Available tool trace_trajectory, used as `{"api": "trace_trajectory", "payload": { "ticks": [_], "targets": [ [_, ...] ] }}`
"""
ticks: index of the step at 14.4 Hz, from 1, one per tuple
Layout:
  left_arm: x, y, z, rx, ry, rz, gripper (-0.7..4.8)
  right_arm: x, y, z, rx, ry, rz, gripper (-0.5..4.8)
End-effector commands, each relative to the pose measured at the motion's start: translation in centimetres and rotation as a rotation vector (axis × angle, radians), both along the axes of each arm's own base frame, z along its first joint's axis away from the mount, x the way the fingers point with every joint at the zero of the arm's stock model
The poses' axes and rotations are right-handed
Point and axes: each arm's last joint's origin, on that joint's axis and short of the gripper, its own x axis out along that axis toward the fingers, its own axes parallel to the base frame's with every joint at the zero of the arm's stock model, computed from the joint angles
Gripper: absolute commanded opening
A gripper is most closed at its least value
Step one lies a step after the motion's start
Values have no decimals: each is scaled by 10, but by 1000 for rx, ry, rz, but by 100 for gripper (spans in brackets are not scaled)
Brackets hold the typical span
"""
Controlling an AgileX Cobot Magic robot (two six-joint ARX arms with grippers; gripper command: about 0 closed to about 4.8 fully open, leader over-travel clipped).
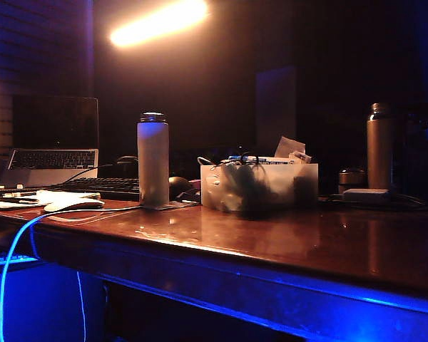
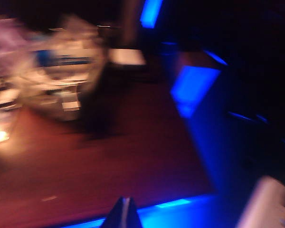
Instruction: Pick up the liquid glue and place it into the translucent box.
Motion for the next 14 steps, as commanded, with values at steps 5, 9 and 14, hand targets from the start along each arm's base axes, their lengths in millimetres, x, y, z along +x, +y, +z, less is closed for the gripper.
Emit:
{"api": "trace_trajectory", "payload": {
  "ticks": [5, 9, 14],
  "targets": [
    [-17, -3, 34, -43, -116, -33, -5, -102, -28, -96, 178, 100, 116, -1],
    [-19, -3, 33, -51, -67, -30, -5, -107, -28, -218, 227, 105, 145, 0],
    [-19, -3, 32, -44, -61, -32, -5, -95, -25, -312, 358, 111, 150, -1]
  ]
}}
